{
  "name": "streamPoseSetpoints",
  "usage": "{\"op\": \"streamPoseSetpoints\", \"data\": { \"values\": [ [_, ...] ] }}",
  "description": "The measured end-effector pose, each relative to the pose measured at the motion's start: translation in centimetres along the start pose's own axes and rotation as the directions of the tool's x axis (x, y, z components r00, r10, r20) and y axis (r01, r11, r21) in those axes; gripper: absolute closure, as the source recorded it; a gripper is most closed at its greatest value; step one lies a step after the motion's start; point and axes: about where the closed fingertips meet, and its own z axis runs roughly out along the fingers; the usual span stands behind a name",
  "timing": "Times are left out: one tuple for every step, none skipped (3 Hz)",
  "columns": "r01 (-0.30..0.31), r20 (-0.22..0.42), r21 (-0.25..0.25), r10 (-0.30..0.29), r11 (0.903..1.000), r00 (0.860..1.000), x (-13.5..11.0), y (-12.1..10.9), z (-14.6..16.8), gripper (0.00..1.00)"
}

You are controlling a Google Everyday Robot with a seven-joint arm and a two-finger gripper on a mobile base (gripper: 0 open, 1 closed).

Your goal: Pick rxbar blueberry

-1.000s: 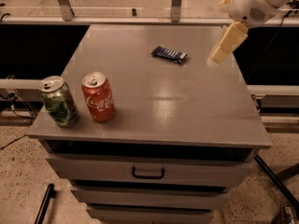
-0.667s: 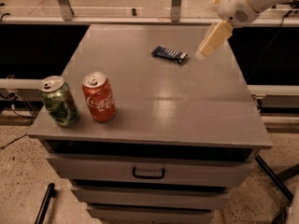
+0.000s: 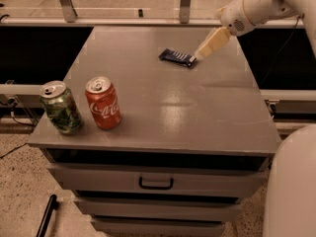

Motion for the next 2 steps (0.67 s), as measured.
{"op": "streamPoseSetpoints", "data": {
  "values": [
    [-0.045,0.003,0.009,0.045,0.999,0.999,0.9,-0.7,1.7,0.0],
    [-0.083,0.008,0.007,0.083,0.9965,0.996,1.7,-0.6,3.9,0.0]
  ]
}}
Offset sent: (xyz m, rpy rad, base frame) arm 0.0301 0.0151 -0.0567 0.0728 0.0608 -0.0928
